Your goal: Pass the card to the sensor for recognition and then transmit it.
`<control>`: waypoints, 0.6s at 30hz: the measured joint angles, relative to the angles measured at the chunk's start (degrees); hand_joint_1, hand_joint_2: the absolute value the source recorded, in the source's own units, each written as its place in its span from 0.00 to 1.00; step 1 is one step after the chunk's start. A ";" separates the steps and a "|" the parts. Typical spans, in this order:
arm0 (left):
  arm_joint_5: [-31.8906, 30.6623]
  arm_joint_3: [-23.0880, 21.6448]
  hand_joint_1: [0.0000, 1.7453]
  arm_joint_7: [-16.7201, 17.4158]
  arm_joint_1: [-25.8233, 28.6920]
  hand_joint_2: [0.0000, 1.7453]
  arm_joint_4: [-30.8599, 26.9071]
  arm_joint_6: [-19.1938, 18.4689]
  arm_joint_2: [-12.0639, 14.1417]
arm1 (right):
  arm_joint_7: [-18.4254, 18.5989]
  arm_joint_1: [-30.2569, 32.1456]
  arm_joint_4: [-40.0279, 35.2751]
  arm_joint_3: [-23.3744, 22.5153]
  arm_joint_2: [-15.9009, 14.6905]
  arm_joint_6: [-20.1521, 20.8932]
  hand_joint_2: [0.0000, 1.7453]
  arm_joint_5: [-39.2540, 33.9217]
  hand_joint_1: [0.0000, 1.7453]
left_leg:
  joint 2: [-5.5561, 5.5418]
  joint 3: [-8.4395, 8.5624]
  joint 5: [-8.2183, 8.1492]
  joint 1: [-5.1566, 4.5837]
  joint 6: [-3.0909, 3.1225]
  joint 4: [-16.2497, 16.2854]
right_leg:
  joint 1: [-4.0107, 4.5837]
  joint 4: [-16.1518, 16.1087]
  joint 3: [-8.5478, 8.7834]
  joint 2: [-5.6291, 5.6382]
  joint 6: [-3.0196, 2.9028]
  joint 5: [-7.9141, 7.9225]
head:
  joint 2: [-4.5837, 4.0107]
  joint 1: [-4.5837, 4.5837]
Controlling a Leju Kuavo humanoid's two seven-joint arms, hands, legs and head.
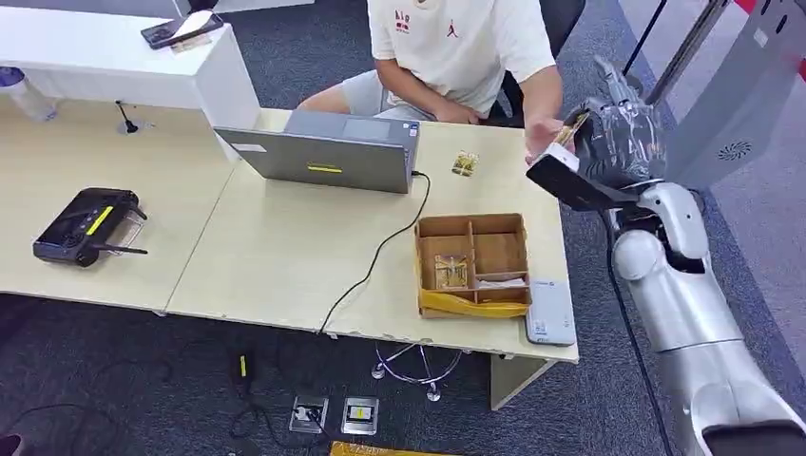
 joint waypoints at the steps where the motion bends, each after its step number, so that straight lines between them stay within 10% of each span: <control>1: -0.02 -0.13 0.00 -0.02 -0.04 0.00 0.00 0.00 0.07 | -0.49 -1.76 2.05 0.15 0.55 -0.13 1.00 0.27 1.00 | 0.00 0.01 0.00 0.00 0.00 0.00 | 0.00 0.00 0.01 0.01 0.00 0.00 | 0.00 0.02; 12: 0.24 -0.57 0.00 -0.02 -0.09 0.00 0.00 -0.07 0.46 | -1.66 -10.40 17.36 2.27 6.47 -1.01 1.00 3.30 1.00 | -0.01 0.00 0.00 0.01 -0.01 0.00 | 0.01 0.00 0.00 -0.02 0.00 -0.01 | 0.00 0.02; 13: 0.35 -0.57 0.00 -0.02 -0.09 0.00 0.00 -0.16 0.48 | -1.66 -10.40 18.30 2.58 6.82 -1.12 1.00 3.43 0.85 | -0.01 0.00 0.00 0.01 -0.01 0.00 | 0.01 0.00 -0.01 -0.01 0.00 -0.01 | 0.00 0.04; 14: 0.42 -0.57 0.00 -0.02 -0.08 0.00 0.00 -0.22 0.59 | -1.64 -10.38 18.90 2.89 7.13 -1.16 1.00 3.48 0.06 | -0.01 0.00 0.00 0.01 -0.01 0.00 | 0.01 0.00 -0.01 -0.01 0.00 -0.01 | 0.00 0.00; 18: 0.72 -0.57 0.00 0.02 -0.07 0.00 0.00 -0.40 0.81 | -1.51 -10.28 21.47 3.08 7.96 -1.42 1.00 3.19 0.00 | -0.02 0.01 0.00 0.01 -0.01 0.00 | 0.01 -0.01 -0.01 -0.03 0.00 -0.01 | 0.00 0.04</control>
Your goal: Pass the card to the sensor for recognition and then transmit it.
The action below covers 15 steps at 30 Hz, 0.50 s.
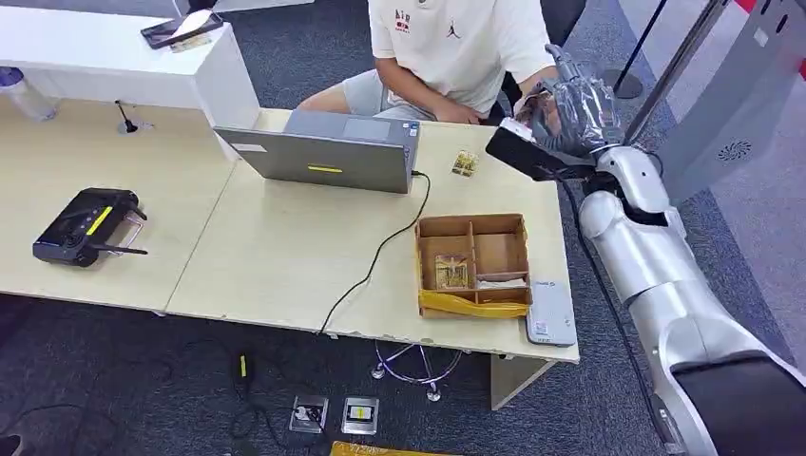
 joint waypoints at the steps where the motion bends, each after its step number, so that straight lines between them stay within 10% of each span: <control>1: 0.04 0.00 0.00 0.02 0.01 0.00 0.00 0.00 0.09 | 0.09 0.10 0.59 0.02 0.04 -0.42 1.00 -0.11 0.00 | 0.00 0.00 0.00 0.00 0.00 0.00 | 0.00 0.00 0.00 0.00 0.00 0.00 | 0.00 -0.04; 10: 0.70 0.00 0.00 0.20 0.03 0.00 0.00 0.20 0.15 | 0.70 0.87 2.93 0.02 -0.39 -6.30 1.00 0.79 0.00 | 0.03 0.02 0.00 0.00 0.00 0.02 | 0.00 0.00 -0.07 0.08 0.00 0.00 | 0.00 -0.04; 15: 1.92 0.00 0.00 1.09 0.07 0.00 0.00 1.37 0.07 | -1.13 0.74 2.50 -0.22 -3.08 -18.48 1.00 -1.91 0.00 | 0.00 0.03 0.00 0.00 0.00 0.04 | 0.00 -0.02 -0.07 0.03 0.00 0.00 | 0.00 -0.04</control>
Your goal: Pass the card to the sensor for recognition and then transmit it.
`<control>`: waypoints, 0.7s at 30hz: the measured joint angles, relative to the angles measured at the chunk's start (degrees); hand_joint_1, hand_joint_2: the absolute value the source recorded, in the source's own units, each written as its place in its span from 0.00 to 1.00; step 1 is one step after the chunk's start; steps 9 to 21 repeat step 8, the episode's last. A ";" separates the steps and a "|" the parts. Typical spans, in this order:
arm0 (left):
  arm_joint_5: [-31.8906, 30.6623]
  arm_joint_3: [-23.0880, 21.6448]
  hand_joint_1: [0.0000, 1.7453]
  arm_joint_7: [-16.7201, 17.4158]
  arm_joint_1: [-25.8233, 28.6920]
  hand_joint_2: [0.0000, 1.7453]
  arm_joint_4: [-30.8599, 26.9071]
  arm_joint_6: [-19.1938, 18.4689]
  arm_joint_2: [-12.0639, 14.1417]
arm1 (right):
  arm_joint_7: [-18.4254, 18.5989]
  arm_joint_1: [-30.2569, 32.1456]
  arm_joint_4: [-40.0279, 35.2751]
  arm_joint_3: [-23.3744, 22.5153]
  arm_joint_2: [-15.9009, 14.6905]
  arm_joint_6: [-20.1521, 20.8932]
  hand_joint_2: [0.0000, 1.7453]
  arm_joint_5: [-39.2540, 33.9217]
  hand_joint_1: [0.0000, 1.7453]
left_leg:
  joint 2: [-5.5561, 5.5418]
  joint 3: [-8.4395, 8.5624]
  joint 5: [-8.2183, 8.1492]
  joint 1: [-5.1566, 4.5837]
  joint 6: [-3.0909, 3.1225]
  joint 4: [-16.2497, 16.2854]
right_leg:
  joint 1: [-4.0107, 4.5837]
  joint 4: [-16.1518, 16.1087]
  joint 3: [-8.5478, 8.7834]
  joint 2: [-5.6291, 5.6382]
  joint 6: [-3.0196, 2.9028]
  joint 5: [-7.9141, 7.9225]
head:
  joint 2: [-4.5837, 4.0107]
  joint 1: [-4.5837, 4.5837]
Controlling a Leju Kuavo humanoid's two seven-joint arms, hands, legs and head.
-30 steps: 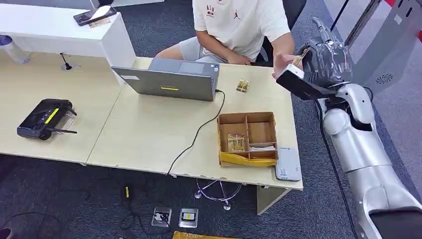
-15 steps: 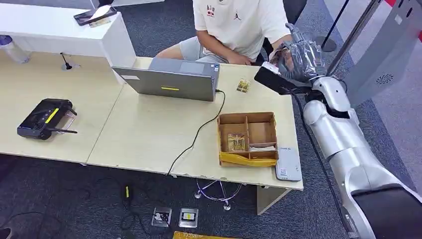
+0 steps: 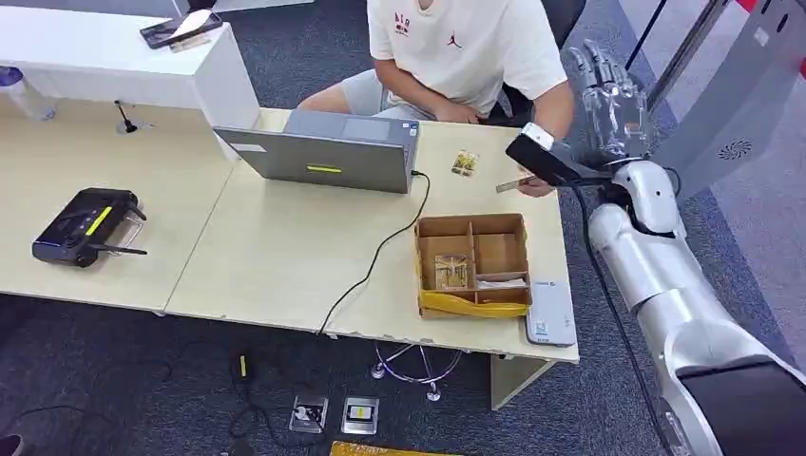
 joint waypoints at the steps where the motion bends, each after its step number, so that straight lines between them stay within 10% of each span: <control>1: 0.44 0.00 0.00 0.42 0.03 0.00 0.00 0.38 -0.07 | -0.77 0.01 -0.55 -0.35 -1.06 -3.84 1.00 -1.97 0.00 | -0.05 0.01 0.00 -0.01 0.00 0.02 | -0.01 -0.01 0.00 -0.07 0.00 0.00 | 0.00 0.02; 8: 3.21 0.04 0.00 4.09 0.53 0.00 -0.02 3.08 -1.24 | -14.86 5.43 -10.47 -16.70 -10.51 -7.71 1.00 -6.40 0.00 | -0.09 0.06 -0.07 -0.09 0.10 0.10 | -0.08 -0.17 0.16 -0.13 0.03 0.02 | 0.00 0.04; 21: 3.21 0.04 0.00 4.09 0.53 0.00 -0.02 3.08 -1.24 | -14.86 5.43 -10.47 -16.70 -10.51 -7.71 1.00 -6.40 0.00 | -0.09 0.06 -0.07 -0.09 0.10 0.10 | -0.08 -0.17 0.16 -0.13 0.03 0.02 | 0.00 0.04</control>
